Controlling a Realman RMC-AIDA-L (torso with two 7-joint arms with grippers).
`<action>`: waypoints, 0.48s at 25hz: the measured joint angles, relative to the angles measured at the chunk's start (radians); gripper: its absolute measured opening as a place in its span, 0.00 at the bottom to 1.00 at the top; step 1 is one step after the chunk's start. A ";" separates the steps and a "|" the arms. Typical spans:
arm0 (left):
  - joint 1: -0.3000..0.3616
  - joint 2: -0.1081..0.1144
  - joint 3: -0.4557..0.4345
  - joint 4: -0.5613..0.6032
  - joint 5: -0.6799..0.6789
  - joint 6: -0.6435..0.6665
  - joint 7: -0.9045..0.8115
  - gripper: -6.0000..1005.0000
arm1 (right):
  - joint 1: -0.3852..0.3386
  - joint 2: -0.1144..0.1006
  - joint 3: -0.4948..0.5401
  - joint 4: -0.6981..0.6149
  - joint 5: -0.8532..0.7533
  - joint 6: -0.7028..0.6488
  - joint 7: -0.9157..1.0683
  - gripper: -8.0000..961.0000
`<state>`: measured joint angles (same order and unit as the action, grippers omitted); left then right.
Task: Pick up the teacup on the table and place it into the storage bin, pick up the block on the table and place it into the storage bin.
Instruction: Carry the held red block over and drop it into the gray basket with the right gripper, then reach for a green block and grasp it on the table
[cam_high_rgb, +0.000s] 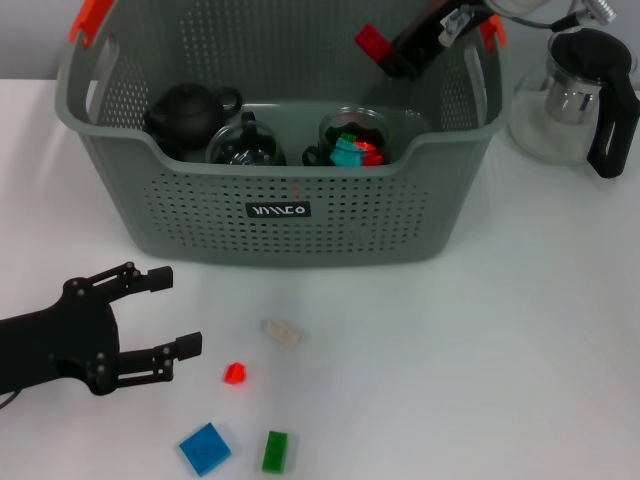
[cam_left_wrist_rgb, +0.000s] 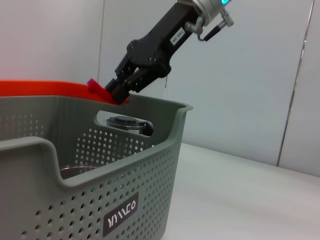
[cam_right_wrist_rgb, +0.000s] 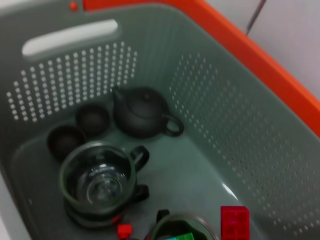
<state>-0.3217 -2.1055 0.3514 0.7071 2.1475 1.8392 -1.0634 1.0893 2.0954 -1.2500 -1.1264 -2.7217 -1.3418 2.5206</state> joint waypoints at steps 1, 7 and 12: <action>-0.001 0.000 0.000 0.000 0.000 0.000 -0.001 0.87 | 0.001 0.000 -0.004 0.010 -0.006 0.007 -0.001 0.25; -0.004 0.001 0.000 0.000 0.000 0.000 -0.005 0.87 | 0.002 0.002 -0.036 0.031 -0.049 0.043 0.009 0.26; -0.004 0.001 -0.001 0.000 0.000 0.000 -0.006 0.87 | -0.001 0.003 -0.037 0.010 -0.047 0.047 0.009 0.40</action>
<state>-0.3253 -2.1045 0.3504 0.7071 2.1475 1.8392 -1.0692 1.0878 2.0983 -1.2868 -1.1162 -2.7687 -1.2946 2.5299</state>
